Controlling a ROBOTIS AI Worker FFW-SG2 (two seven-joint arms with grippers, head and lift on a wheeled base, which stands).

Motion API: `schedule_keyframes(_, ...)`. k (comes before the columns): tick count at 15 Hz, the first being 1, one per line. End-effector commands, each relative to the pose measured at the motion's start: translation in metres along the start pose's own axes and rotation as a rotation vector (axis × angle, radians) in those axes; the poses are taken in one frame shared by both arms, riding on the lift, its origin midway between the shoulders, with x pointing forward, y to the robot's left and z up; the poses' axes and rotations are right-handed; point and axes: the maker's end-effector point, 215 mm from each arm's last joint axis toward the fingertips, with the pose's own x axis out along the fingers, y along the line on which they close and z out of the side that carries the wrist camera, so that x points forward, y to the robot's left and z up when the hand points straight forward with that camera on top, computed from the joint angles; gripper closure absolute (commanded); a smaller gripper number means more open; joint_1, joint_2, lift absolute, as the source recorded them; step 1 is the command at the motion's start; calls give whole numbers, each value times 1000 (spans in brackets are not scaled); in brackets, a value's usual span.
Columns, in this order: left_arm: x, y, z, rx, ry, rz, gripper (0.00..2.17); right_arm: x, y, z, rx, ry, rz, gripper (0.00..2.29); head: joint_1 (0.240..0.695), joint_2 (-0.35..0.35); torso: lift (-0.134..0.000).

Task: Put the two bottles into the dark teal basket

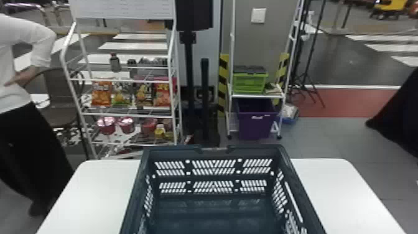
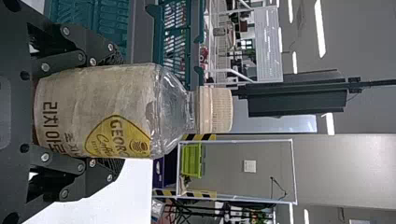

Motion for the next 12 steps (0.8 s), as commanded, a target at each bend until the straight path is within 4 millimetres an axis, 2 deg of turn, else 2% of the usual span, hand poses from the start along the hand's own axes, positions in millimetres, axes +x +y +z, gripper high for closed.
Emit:
schedule_keyframes(1,1,2,3,-6,-3,7,1889,1,2,2,0,-6,2,1804,499,0,0)
schedule_keyframes(8,4,10,8,-46,-1,32,1889,-3,3,8,-15,-24,12,1808,499,0,0)
schedule_keyframes(11,3,12,3,-53,9,47,1889,-1,4,25,-30,-66,14,1808,499,0,0)
schedule_keyframes(12,4,5,1,-65,12,38,1889,2,5,38,-38,-90,19,1808,499,0,0)
